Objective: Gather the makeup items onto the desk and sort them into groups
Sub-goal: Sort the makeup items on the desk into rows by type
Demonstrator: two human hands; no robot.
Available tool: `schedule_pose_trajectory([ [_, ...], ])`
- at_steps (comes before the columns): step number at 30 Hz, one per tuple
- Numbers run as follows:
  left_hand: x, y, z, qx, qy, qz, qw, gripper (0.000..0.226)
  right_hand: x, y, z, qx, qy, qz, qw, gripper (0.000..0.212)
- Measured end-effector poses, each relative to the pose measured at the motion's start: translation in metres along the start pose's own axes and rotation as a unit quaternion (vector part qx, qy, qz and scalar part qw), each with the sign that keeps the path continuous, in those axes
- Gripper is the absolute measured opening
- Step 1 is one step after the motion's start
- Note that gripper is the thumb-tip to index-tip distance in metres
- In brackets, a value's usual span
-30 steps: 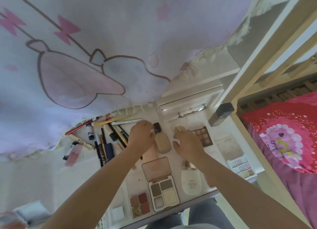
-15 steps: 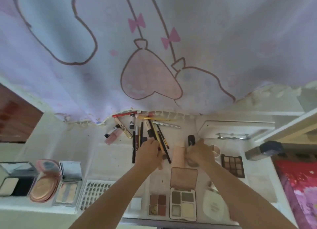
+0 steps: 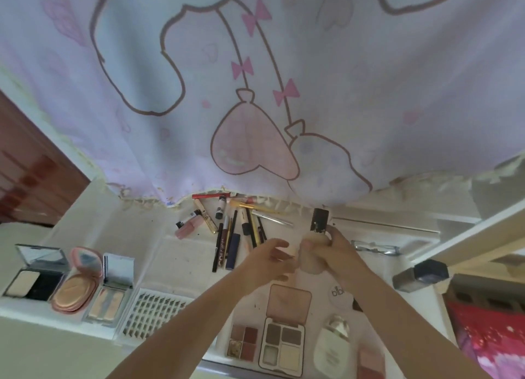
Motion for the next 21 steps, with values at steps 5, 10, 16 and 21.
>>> schedule_pose_trajectory([
  [5,-0.009,-0.025,-0.01,-0.041,-0.027,-0.052,0.997,0.03,-0.008,0.019,-0.008,0.064,0.026,0.038,0.997,0.073],
  [10,-0.023,-0.027,-0.022,-0.12,0.048,-0.033,0.991,0.021,-0.019,0.037,-0.002,-0.02,0.074,0.062,0.995,0.068],
  [16,-0.039,-0.033,-0.009,-0.047,0.009,-0.015,0.999,0.039,-0.023,0.08,0.03,-0.243,0.028,0.097,0.965,0.043],
  [21,-0.053,-0.068,-0.001,0.103,-0.082,-0.103,0.986,0.016,-0.015,0.084,0.022,-0.297,0.039,0.025,0.954,0.056],
])
Point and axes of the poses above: each hand's wrist, its own x-axis towards the middle knuckle, its own z-axis out of the back of the hand, y = z × x, the point moved 9 cm from there along x, towards the middle knuckle, and after that the axes turned 8 degrees about z, right-handed, at the moved point
